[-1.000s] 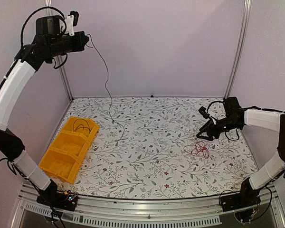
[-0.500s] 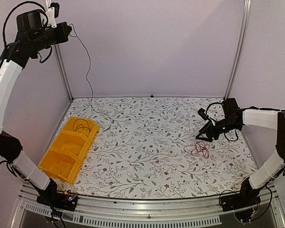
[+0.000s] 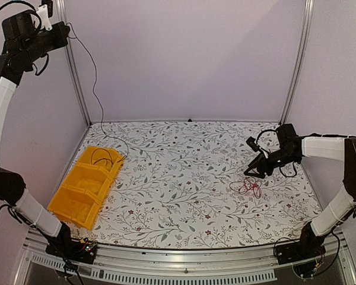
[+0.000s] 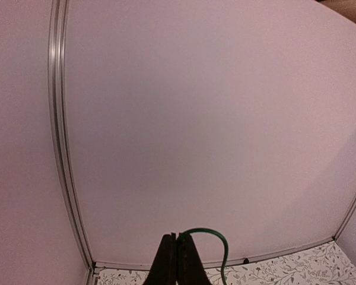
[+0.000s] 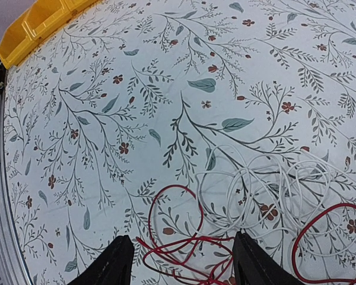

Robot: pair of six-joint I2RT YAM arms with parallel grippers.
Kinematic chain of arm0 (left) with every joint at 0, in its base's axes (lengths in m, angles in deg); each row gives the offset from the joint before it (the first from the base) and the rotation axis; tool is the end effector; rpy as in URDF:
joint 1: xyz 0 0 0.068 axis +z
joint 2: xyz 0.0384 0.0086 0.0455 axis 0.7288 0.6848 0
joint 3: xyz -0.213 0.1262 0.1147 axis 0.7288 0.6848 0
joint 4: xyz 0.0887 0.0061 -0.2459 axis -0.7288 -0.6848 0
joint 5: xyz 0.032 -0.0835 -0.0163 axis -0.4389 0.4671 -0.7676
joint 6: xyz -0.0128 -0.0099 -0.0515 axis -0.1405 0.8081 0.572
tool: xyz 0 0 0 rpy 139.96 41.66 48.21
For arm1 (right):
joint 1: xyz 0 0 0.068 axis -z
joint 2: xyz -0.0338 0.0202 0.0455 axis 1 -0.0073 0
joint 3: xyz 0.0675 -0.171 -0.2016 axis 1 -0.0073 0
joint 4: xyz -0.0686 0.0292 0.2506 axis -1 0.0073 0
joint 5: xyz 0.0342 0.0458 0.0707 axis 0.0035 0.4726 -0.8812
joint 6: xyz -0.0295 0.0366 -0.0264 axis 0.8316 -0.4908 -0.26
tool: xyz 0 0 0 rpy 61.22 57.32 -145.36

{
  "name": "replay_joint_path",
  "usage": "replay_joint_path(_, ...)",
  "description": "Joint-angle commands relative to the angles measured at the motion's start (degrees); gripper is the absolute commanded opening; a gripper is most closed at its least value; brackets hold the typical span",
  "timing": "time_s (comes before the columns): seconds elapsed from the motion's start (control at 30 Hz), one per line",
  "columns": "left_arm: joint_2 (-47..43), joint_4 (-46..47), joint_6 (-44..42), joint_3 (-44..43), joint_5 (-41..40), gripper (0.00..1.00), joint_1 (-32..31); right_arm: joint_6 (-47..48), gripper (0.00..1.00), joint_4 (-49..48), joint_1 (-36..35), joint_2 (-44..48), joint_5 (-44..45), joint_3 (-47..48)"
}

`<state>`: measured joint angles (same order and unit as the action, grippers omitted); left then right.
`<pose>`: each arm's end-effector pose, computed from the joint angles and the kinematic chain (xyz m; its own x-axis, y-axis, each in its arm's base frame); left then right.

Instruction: Untangle the cables

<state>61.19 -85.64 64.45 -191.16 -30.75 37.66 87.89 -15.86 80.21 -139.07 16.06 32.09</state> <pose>0.2644 -0.0400 0.5868 0.0638 -0.1499 -0.9866 0.1002 0.9846 -0.1432 0.2863 0.0709 0.1869 -0.4896 -0.5159 -0.7029 -0.8396 0.4966 0.2204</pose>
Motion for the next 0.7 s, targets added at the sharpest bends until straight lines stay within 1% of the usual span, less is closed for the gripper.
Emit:
replay_joint_path(0.0, -1.96, 1.89, -0.86, -1.19, 0.12, 0.00, 1.99, 0.48, 0.61, -0.49, -0.19, -0.87, 0.50, 0.98)
replay_joint_path(0.2, -3.32, 2.15, -2.42, -0.89, -1.99, 0.00, 2.95, 0.64, 0.61, -0.29, -0.17, -1.55, 0.52, 1.16)
replay_joint_path(0.37, -3.88, 2.76, -4.15, 1.22, -3.68, 0.00, 3.79, 0.65, 0.61, -0.18, -0.13, -1.91, 0.41, 1.25)
replay_joint_path(0.53, -3.47, 3.18, -6.27, 4.10, -5.20, 0.00, 5.29, 0.77, 0.61, -0.05, -0.15, -2.10, 0.41, 1.34)
replay_joint_path(0.67, -3.89, 3.82, -6.82, 8.37, -5.31, 0.00, 7.61, 0.83, 0.61, 0.10, -0.20, -2.19, 0.41, 1.34)
